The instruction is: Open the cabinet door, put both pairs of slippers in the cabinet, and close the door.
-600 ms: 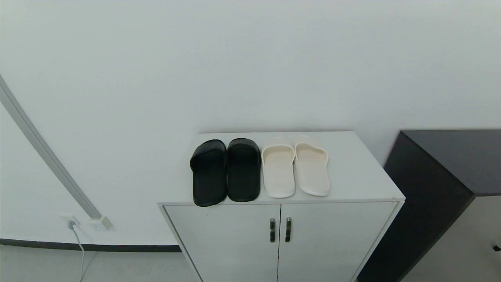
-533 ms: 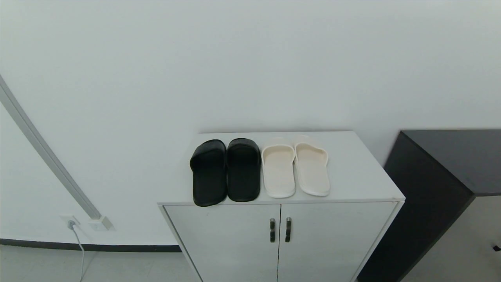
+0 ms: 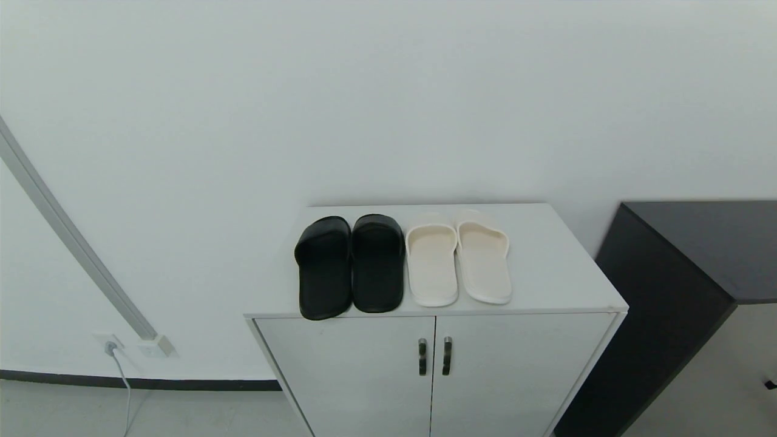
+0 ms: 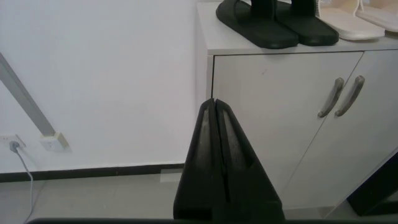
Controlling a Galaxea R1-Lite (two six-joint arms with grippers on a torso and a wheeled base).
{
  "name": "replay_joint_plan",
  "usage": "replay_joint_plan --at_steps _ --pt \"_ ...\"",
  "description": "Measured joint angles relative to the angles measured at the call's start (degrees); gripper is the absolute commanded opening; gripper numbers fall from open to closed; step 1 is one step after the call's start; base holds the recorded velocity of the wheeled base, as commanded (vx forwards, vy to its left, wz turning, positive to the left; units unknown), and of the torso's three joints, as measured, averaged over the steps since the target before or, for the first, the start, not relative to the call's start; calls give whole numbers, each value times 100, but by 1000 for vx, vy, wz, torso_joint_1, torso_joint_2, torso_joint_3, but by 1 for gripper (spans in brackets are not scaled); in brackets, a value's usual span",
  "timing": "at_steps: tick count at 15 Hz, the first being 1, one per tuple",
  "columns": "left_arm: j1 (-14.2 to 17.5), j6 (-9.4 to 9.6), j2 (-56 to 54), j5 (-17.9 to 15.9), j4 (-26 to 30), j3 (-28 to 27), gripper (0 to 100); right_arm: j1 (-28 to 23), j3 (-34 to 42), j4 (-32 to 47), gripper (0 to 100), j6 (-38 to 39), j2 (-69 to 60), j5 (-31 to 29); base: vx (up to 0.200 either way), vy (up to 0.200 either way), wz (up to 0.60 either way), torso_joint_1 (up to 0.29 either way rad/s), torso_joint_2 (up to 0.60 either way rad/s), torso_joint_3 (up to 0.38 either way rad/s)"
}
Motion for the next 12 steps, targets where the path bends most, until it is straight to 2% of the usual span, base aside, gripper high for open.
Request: replay_joint_plan --at_steps 9,12 --pt "0 0 -2 -17 6 0 0 -22 -20 -78 100 -96 0 -51 0 0 0 0 0 0" --pt "0 0 2 -17 9 -7 0 -9 -571 -494 100 28 115 -244 0 0 0 0 0 0"
